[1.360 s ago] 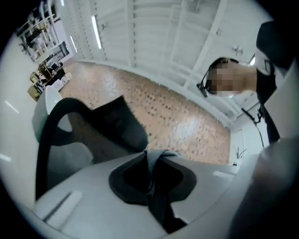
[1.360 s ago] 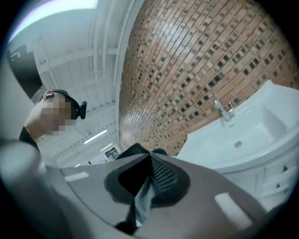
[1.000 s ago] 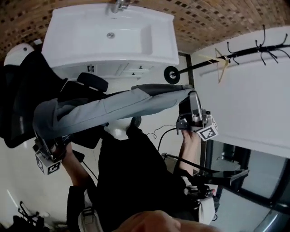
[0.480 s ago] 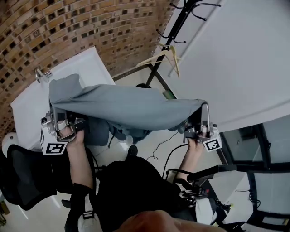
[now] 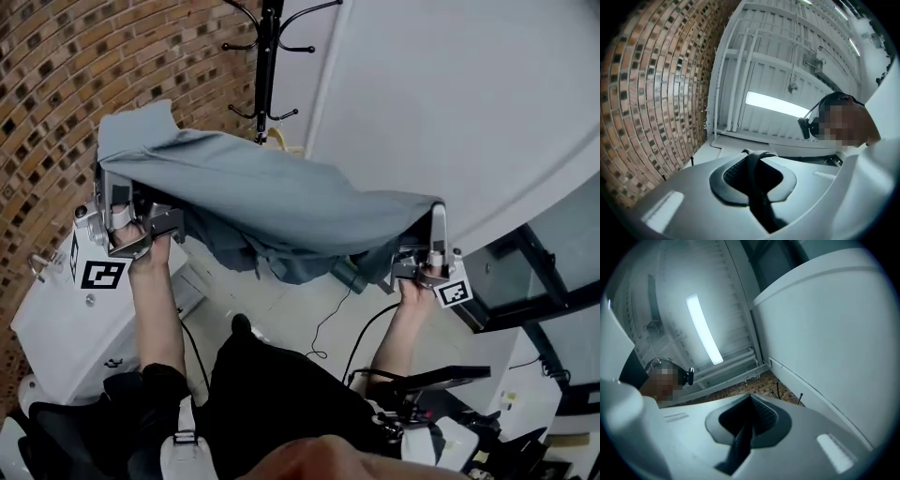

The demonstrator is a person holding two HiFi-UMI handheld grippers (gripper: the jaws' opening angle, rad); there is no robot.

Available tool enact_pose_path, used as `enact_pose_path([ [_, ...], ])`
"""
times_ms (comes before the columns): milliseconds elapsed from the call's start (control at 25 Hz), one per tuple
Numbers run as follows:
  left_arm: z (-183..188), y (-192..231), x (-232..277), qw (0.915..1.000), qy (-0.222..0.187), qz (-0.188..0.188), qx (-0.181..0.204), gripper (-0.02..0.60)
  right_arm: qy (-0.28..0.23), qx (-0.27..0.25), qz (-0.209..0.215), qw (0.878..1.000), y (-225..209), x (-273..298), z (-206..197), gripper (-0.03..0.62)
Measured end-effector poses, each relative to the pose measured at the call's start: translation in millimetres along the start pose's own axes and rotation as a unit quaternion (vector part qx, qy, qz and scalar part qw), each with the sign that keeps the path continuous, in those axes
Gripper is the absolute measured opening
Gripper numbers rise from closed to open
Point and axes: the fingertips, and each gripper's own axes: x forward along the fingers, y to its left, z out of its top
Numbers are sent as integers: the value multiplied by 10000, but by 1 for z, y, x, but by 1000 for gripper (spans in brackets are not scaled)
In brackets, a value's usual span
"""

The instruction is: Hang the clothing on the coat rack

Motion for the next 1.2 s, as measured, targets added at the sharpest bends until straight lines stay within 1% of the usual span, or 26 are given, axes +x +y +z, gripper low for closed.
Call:
enact_pose_path([
  [120, -19, 38, 29, 9999, -78, -48, -115, 15, 88, -306, 98, 9994, -23, 28, 10, 5],
  [240, -27, 87, 61, 9996, -169, -131, -174, 15, 113, -560, 338, 9978, -52, 73, 19, 5],
  [360, -25, 139, 117, 9984, -245, -507, -107, 15, -23, -717, 747, 9946, -86, 142, 35, 5],
  [400, -28, 163, 140, 9982, -205, -571, -31, 15, -99, -706, 867, 9937, -103, 170, 43, 5],
  [440, -37, 193, 162, 9987, -85, -492, 69, 15, -165, -660, 922, 9934, -124, 199, 50, 5],
  [480, -53, 231, 179, 9995, 148, -233, 154, 16, -201, -577, 886, 9942, -151, 226, 53, 5],
  [520, -76, 275, 188, 9983, 511, 189, 197, 16, -194, -445, 757, 9959, -183, 249, 49, 5],
  [560, -106, 318, 186, 9929, 961, 677, 152, 16, -137, -249, 544, 9981, -217, 264, 37, 5],
  [600, -138, 354, 171, 9841, 1390, 1102, -24, 17, -23, 30, 257, 9997, -253, 268, 15, 6],
  [640, -171, 378, 143, 9747, 1726, 1395, -257, 15, 160, 369, -76, 9992, -287, 258, -18, 5],
  [680, -200, 389, 106, 9666, 1976, 1562, -475, 15, 417, 687, -383, 9960, -315, 236, -61, 5],
  [720, -228, 387, 68, 9607, 2144, 1610, -717, 15, 715, 950, -572, 9913, -331, 207, -108, 5],
  [760, -250, 376, 36, 9582, 2210, 1524, -993, 16, 967, 1208, -591, 9862, -334, 180, -154, 5],
  [800, -267, 359, 16, 9594, 2173, 1318, -1220, 17, 1103, 1487, -460, 9816, -327, 162, -191, 6],
  [840, -277, 342, 8, 9632, 2079, 1063, -1334, 17, 1148, 1728, -259, 9779, -314, 154, -218, 6],
  [880, -283, 327, 5, 9671, 1998, 859, -1322, 17, 1186, 1855, -71, 9754, -301, 152, -234, 6],
  [920, -288, 315, 3, 9697, 1975, 768, -1211, 18, 1283, 1836, 58, 9746, -287, 152, -244, 6],
  [960, -291, 305, -3, 9708, 1994, 777, -1084, 25, 1431, 1698, 125, 9750, -276, 151, -249, 6],
  [1000, -292, 296, -12, 9709, 2018, 841, -981, 54, 1577, 1498, 142, 9760, -266, 150, -250, 8],
  [1040, -291, 287, -24, 9706, 2045, 932, -858, 120, 1670, 1300, 106, 9773, -259, 149, -248, 11],
  [1080, -285, 277, -40, 9699, 2087, 1050, -685, 153, 1686, 1155, -7, 9789, -255, 146, -244, 47],
  [1120, -277, 264, -62, 9678, 2154, 1206, -494, 153, 1632, 1083, -210, 9804, -252, 138, -240, 121],
  [1160, -268, 247, -90, 9634, 2260, 1402, -341, 153, 1541, 1067, -471, 9811, -250, 121, -236, 224],
  [1200, -259, 228, -121, 9567, 2404, 1626, -236, 153, 1448, 1070, -744, 9808, -248, 99, -232, 258],
])
